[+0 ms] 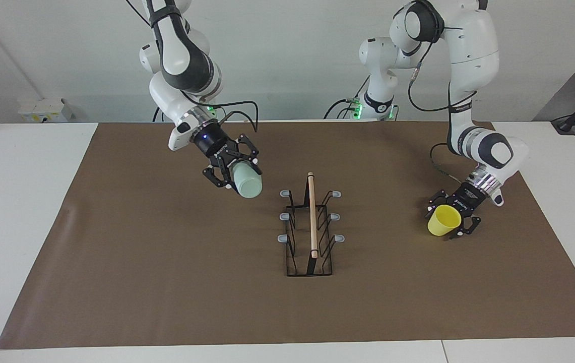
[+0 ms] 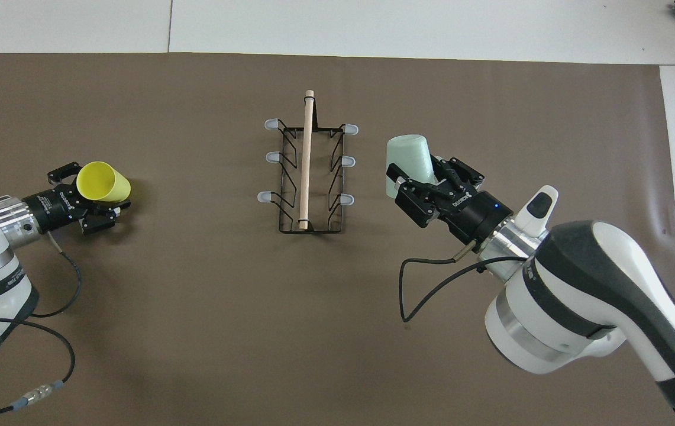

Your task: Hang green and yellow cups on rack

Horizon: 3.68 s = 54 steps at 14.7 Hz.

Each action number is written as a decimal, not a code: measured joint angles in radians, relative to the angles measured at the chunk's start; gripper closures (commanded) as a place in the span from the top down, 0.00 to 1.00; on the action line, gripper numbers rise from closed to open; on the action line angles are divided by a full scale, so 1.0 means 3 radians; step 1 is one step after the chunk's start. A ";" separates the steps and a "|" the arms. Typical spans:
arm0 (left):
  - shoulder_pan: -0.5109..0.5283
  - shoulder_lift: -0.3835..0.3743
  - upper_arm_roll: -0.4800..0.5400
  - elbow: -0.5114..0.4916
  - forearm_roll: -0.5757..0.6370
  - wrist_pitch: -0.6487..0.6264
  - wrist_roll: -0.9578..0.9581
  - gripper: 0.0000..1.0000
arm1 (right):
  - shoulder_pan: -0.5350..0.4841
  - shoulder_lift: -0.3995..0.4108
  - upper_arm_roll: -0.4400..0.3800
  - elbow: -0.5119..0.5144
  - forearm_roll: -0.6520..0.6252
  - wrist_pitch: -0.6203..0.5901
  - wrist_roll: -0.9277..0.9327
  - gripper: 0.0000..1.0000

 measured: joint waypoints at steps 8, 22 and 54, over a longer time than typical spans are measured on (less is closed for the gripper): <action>-0.0022 -0.0016 -0.0084 -0.0019 -0.0065 0.0000 0.0069 0.93 | 0.0077 -0.0013 0.0001 -0.0305 0.0926 -0.0619 -0.1069 0.00; -0.0026 -0.0294 -0.0003 0.0203 0.0198 0.0026 0.0145 0.00 | 0.0034 0.0362 -0.0042 -0.0434 0.1346 -0.2023 -0.2201 0.00; -0.0029 -0.1545 -0.1593 0.0421 0.5592 0.0700 -0.1810 0.00 | 0.0056 0.0990 -0.0057 -0.0454 0.1373 -0.2677 -0.2661 1.00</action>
